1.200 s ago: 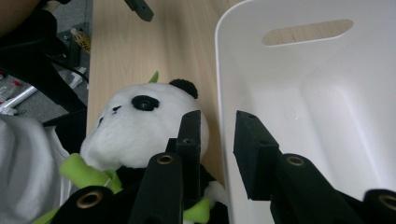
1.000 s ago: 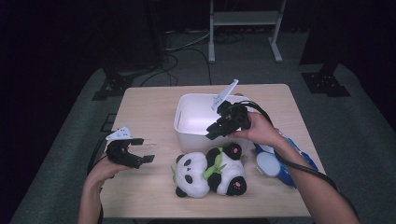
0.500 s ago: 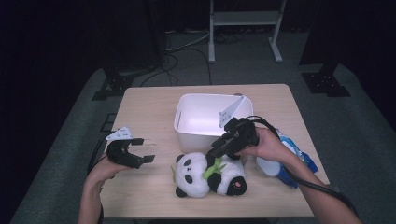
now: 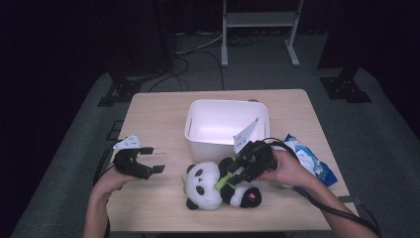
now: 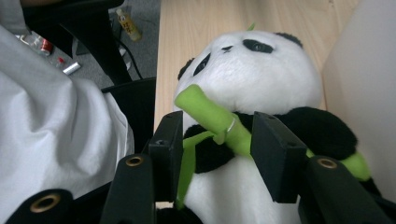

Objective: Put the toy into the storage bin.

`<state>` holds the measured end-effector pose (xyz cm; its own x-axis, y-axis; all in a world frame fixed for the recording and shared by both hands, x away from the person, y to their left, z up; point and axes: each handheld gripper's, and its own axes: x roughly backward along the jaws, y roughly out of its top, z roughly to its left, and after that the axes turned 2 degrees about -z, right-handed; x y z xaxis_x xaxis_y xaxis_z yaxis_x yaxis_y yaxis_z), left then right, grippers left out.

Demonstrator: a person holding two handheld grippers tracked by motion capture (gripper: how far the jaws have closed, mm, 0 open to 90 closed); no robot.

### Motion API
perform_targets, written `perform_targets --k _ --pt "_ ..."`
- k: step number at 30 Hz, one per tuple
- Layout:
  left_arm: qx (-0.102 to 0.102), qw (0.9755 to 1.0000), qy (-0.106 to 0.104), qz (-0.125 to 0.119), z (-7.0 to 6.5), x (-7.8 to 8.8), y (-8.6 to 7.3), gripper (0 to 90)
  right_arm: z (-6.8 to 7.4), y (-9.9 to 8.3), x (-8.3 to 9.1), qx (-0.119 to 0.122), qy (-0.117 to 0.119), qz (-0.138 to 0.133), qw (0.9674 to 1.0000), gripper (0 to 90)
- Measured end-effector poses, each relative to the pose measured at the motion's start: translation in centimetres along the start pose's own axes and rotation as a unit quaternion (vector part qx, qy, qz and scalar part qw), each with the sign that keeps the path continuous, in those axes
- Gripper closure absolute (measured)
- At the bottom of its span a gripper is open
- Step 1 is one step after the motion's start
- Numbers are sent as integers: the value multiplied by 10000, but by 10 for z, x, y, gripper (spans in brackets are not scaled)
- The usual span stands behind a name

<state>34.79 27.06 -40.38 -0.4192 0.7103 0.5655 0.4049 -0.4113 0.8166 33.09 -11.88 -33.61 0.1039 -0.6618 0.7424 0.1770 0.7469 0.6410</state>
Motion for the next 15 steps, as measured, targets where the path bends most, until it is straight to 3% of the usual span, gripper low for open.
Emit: perform_targets --k 7,15 --pt "22 10000 -10 -16 1 1 -1 84 1 -2 -17 118 -118 171 9997 478" --pt "53 10000 -20 -45 1 1 -1 84 2 -4 -21 268 -304 79 9991 445"
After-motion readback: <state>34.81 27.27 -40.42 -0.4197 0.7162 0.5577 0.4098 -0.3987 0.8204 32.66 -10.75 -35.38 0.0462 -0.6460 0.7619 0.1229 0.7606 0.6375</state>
